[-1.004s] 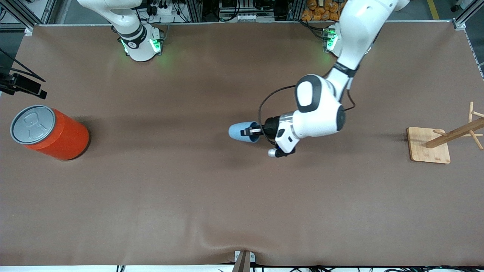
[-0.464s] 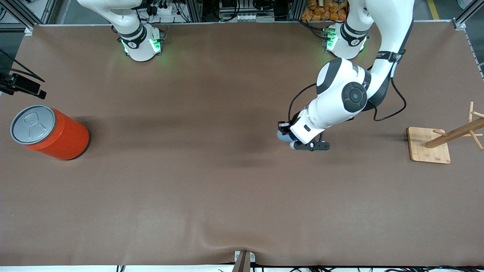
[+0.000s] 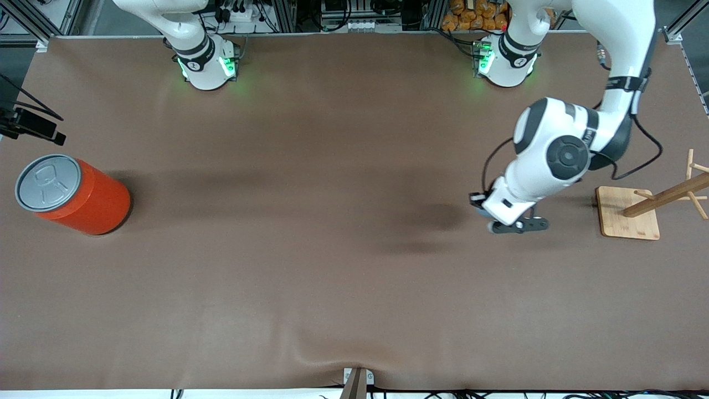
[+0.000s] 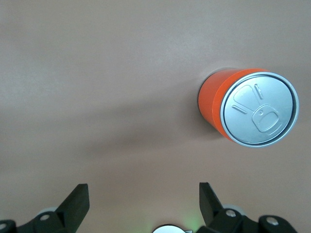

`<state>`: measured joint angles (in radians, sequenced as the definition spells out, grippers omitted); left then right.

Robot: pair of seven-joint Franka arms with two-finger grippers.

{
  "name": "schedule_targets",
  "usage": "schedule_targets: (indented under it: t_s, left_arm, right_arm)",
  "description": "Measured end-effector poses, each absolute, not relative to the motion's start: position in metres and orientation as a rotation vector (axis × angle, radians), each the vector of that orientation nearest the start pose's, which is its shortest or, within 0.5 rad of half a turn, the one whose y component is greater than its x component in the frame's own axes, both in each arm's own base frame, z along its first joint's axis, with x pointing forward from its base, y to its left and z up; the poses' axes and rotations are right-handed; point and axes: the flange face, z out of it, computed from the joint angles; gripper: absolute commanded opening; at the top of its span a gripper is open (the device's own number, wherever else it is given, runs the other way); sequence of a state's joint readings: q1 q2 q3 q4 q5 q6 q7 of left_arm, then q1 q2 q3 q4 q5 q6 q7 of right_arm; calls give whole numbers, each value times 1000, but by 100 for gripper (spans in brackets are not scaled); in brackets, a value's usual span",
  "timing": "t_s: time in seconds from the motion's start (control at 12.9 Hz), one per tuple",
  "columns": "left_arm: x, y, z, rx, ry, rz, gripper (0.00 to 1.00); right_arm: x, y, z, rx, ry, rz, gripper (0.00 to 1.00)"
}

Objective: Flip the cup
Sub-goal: 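Rotate the cup mouth-up with the left gripper, moving toward the wooden stand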

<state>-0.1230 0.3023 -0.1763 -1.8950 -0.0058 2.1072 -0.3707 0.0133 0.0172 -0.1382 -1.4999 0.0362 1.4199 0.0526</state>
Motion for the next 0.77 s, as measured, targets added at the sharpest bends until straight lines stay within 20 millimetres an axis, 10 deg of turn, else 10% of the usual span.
schedule_targets:
  t_s: [0.62,0.77]
  left_arm:
    - [577,-111,294,-3030,-93,145,1]
    - [578,-106,280,-3036,-91,120,21]
  right_arm:
    - [540,-67,636,-3088,284,146,100]
    - [540,-67,636,-3088,283,146,100]
